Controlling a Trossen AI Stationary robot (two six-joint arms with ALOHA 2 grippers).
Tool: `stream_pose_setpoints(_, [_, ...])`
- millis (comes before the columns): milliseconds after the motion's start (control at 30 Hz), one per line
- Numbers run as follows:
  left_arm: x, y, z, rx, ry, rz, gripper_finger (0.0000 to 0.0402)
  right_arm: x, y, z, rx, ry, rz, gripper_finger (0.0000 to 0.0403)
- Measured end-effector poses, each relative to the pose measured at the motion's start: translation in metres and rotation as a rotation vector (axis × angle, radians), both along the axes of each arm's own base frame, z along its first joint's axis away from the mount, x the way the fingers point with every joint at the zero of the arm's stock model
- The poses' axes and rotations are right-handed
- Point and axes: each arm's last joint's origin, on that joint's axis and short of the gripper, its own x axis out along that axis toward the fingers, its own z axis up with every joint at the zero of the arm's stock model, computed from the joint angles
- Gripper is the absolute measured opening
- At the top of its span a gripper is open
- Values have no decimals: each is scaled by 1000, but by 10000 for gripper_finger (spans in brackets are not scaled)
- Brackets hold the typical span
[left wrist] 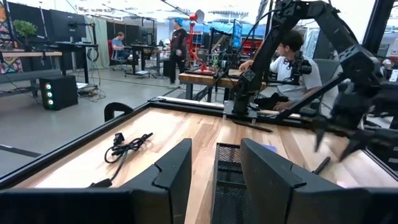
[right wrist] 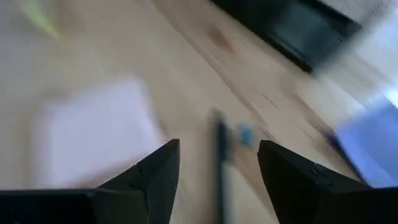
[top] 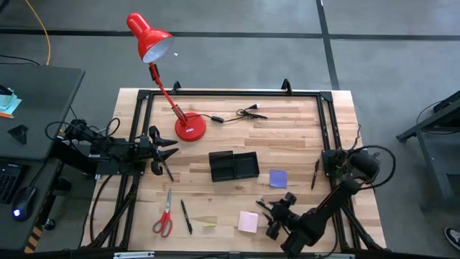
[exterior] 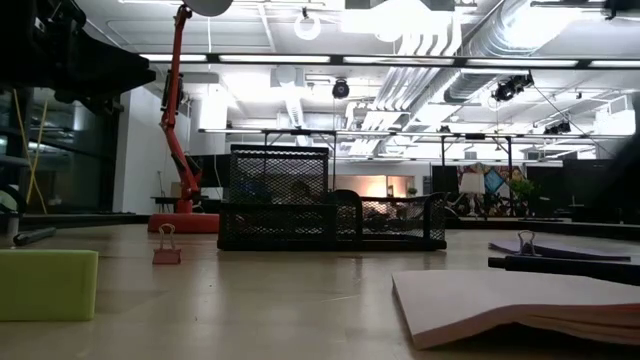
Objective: Pick and place office supplies into organizer
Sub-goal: Put the black pen into the black desk organizer
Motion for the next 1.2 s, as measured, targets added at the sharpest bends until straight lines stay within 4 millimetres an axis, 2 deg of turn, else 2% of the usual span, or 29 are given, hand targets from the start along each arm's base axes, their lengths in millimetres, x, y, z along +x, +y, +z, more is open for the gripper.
stream_pose_setpoints(67, [0, 0, 0, 0, 0, 0, 127, -2, 0, -10, -11, 17, -24, 209])
stream_pose_setpoints(300, [0, 0, 0, 0, 0, 0, 127, -2, 0, -18, -25, 0, -50, 209])
stream_pose_setpoints(433, [0, 0, 0, 0, 0, 0, 127, -3, -2, -31, -49, 11, -28, 209])
stream_pose_setpoints(833, [0, 0, 0, 0, 0, 0, 127, -4, -1, -42, -86, -58, 15, 208])
stream_pose_setpoints(1033, [0, 0, 0, 0, 0, -1, 127, -9, -2, -49, -119, -169, 21, 208])
stream_pose_setpoints(1200, [0, 0, 0, 0, 0, 0, 127, -14, -6, -56, -72, -181, -7, 208])
